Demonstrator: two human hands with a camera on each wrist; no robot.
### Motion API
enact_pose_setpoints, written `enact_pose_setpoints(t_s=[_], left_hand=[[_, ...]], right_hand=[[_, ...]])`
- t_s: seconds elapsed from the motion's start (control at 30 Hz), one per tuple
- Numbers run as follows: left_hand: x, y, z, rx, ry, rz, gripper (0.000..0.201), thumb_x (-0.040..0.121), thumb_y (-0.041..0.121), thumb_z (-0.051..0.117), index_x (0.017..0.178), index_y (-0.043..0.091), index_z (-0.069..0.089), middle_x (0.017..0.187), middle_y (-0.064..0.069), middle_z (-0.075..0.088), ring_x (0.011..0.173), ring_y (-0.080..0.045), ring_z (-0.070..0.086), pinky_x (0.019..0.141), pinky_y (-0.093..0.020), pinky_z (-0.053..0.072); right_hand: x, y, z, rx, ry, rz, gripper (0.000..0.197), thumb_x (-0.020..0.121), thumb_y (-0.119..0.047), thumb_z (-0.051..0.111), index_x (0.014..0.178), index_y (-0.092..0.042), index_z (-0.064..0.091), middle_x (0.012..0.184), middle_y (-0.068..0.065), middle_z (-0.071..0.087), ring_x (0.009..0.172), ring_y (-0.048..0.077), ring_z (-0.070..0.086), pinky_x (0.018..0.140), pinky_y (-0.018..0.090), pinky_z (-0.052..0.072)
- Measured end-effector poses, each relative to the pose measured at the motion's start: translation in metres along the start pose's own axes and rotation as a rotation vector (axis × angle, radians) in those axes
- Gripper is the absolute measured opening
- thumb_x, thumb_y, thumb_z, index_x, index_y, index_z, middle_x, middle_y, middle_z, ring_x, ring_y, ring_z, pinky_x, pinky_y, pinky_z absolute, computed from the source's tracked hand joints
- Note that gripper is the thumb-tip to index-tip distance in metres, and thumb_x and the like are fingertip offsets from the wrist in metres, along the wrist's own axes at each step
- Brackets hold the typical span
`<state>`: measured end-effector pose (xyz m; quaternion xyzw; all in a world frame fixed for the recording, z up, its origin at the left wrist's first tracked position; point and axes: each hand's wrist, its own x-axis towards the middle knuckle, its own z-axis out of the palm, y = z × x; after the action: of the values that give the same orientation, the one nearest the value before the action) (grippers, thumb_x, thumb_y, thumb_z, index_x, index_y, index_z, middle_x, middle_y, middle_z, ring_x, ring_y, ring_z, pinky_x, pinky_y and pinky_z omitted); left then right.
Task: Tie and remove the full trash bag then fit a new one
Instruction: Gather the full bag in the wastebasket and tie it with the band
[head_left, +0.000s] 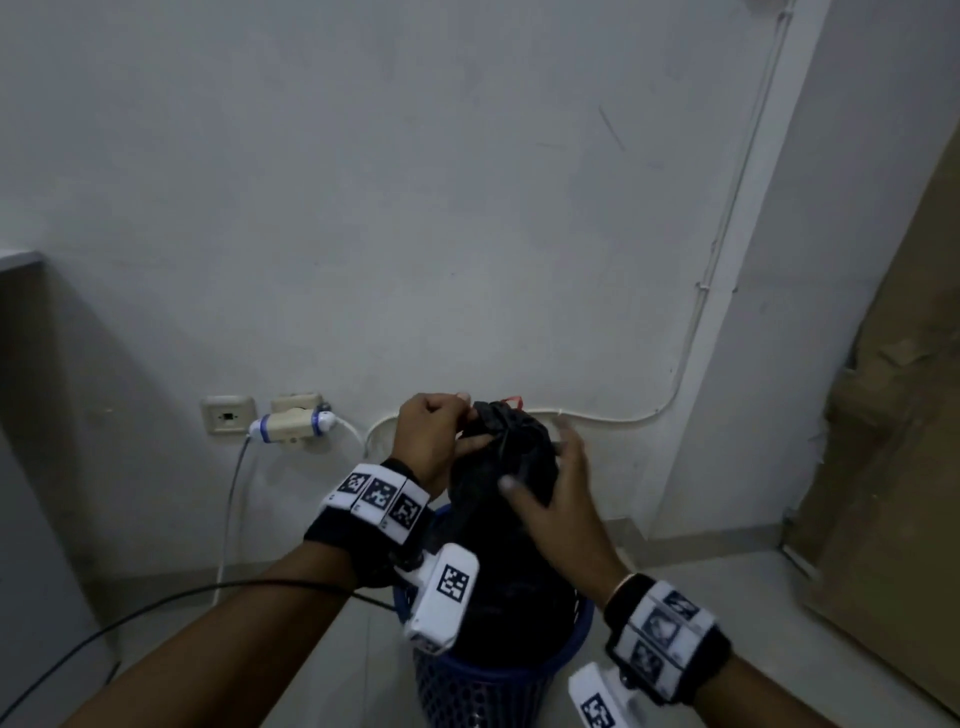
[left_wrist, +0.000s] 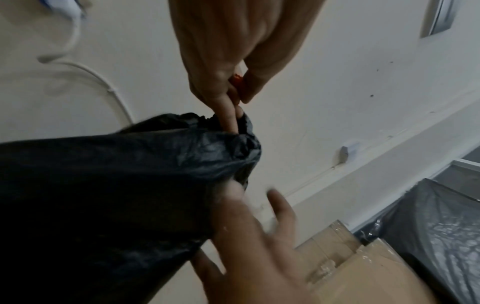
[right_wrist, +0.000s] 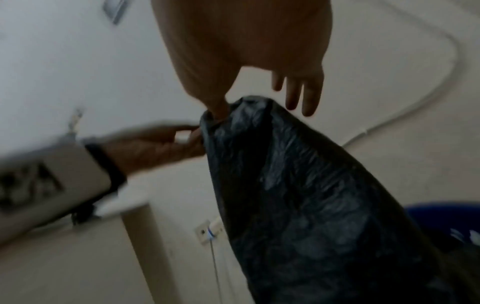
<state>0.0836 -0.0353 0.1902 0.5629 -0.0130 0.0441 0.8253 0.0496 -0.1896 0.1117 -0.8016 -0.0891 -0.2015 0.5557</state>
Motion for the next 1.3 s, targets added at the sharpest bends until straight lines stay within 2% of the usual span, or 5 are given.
enact_pose_setpoints(t_s=[0.4, 0.63, 0.97, 1.1, 1.3], left_hand=[[-0.018, -0.04, -0.05, 0.43, -0.218, 0.057, 0.022, 0.091, 0.013, 0.063, 0.113, 0.008, 0.06, 0.101, -0.011, 0.065, 0.083, -0.01, 0.064, 0.074, -0.036, 0.056], [0.007, -0.132, -0.071, 0.917, -0.349, 0.281, 0.122, 0.062, 0.052, 0.082, 0.149, 0.047, -0.003, 0.158, 0.014, 0.001, 0.144, -0.003, 0.005, 0.114, -0.031, 0.02], [0.05, -0.154, -0.059, 1.038, -0.269, 0.575, 0.023, 0.084, 0.008, 0.061, 0.106, 0.012, 0.066, 0.108, -0.002, 0.064, 0.104, -0.017, 0.056, 0.091, -0.011, 0.035], [0.057, -0.162, -0.059, 1.196, -0.233, 0.568, 0.012, 0.089, 0.024, 0.055, 0.093, 0.019, 0.064, 0.093, -0.001, 0.066, 0.088, -0.022, 0.056, 0.076, -0.026, 0.038], [0.045, -0.176, -0.051, 0.895, -0.312, 0.195, 0.017, 0.1, 0.025, 0.047, 0.116, 0.024, 0.047, 0.104, 0.0, 0.067, 0.098, -0.014, 0.064, 0.075, -0.017, 0.045]], right_hand=[[0.053, 0.038, 0.027, 0.874, -0.051, 0.658, 0.047, 0.098, -0.027, 0.052, 0.129, 0.009, 0.056, 0.121, 0.032, 0.063, 0.103, 0.041, 0.063, 0.094, 0.048, 0.052], [0.055, 0.066, 0.032, 0.938, -0.248, 0.941, 0.053, 0.102, -0.038, 0.041, 0.128, 0.005, 0.059, 0.126, 0.031, 0.06, 0.11, 0.041, 0.062, 0.098, 0.05, 0.049], [0.055, 0.097, 0.028, 0.183, -0.323, 0.599, 0.065, 0.088, -0.069, 0.047, 0.113, -0.013, 0.071, 0.122, 0.014, 0.067, 0.107, 0.025, 0.066, 0.102, 0.044, 0.048], [0.023, 0.107, 0.02, -0.203, -0.418, 0.133, 0.094, 0.072, -0.067, 0.07, 0.148, -0.035, 0.022, 0.145, -0.012, 0.036, 0.129, 0.006, 0.041, 0.107, 0.029, 0.038], [0.016, 0.133, 0.028, -0.174, -0.288, 0.175, 0.024, 0.094, -0.029, 0.063, 0.117, -0.033, 0.056, 0.108, -0.016, 0.066, 0.1, 0.0, 0.062, 0.086, 0.03, 0.053]])
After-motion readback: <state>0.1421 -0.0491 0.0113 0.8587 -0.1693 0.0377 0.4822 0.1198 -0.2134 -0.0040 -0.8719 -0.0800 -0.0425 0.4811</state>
